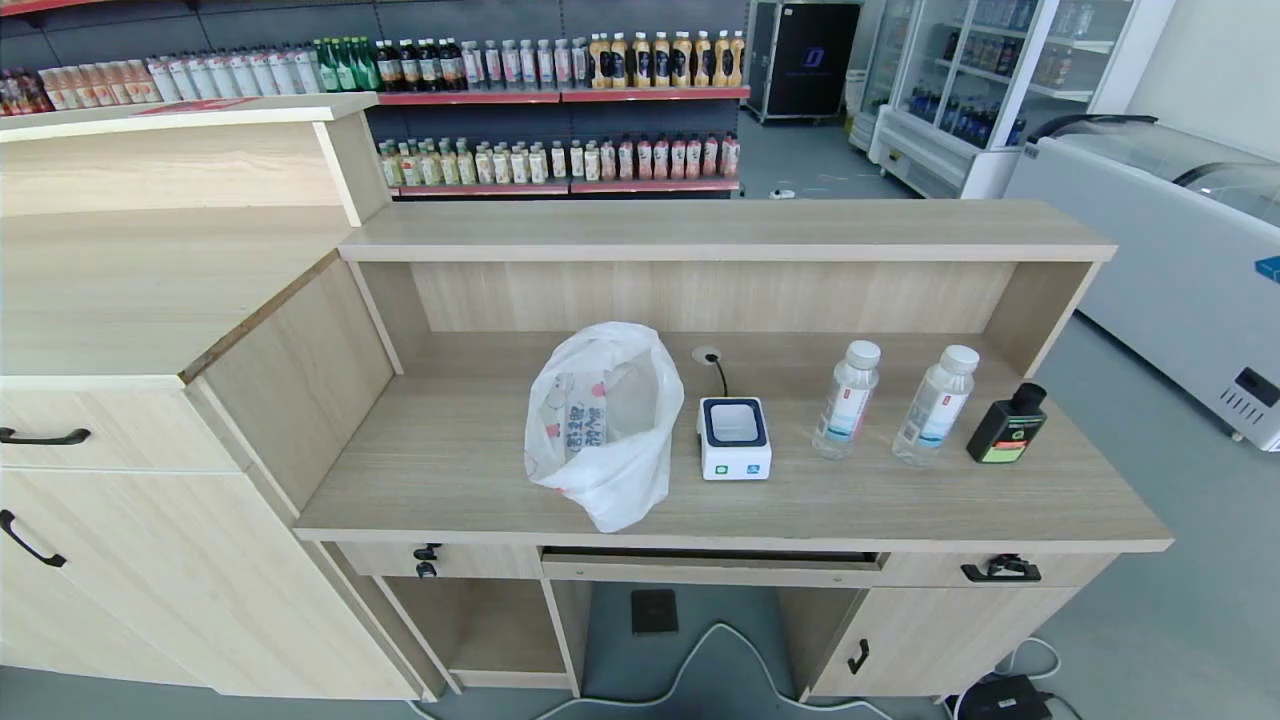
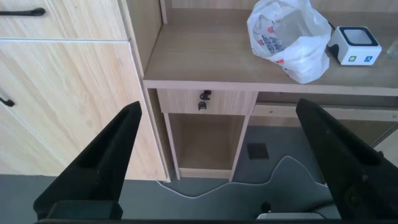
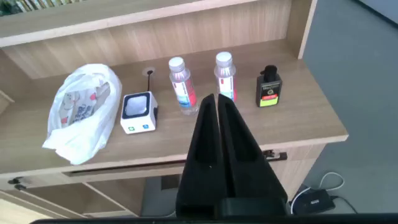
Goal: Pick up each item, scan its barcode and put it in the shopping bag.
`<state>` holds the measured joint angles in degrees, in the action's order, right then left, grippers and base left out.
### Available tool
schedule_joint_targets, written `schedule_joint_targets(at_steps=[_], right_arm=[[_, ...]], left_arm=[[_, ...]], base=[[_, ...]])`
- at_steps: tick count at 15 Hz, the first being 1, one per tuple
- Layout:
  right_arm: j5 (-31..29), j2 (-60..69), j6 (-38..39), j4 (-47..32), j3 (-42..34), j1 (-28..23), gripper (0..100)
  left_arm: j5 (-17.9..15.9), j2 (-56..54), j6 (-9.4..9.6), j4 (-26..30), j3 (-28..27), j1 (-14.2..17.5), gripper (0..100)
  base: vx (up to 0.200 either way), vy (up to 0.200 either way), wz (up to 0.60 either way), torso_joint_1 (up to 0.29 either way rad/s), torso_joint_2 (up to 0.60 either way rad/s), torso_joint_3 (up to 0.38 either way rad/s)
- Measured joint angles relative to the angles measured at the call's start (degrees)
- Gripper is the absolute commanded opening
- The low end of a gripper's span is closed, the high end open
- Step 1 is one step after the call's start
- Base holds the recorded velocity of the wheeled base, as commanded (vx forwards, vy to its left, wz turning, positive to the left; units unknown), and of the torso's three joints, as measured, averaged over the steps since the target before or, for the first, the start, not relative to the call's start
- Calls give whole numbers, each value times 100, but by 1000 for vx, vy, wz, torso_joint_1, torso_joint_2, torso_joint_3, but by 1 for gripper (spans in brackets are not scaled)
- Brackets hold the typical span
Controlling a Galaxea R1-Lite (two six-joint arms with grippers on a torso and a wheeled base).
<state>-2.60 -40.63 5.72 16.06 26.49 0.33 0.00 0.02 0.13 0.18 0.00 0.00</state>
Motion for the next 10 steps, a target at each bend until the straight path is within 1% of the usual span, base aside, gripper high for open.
schedule_joint_targets(at_steps=[1, 4, 5, 8, 10], right_arm=[[15, -807, -63, 564, 204, -62, 100], [306, -2990, -389, 2714, 391, -283, 100], [436, -3627, -512, 3176, 363, -349, 100], [788, -5065, -678, 4216, 234, -443, 100], [924, -5804, -706, 4643, 162, -443, 100]], left_arm=[[0, 0, 0, 0, 0, 0, 100], [0, 0, 0, 0, 0, 0, 100], [0, 0, -2, 0, 0, 0, 100], [0, 0, 0, 0, 0, 0, 100], [0, 0, 0, 0, 0, 0, 100]], base=[[0, 0, 0, 0, 0, 0], [0, 0, 0, 0, 0, 0], [0, 0, 0, 0, 0, 0], [0, 0, 0, 0, 0, 0], [0, 0, 0, 0, 0, 0]])
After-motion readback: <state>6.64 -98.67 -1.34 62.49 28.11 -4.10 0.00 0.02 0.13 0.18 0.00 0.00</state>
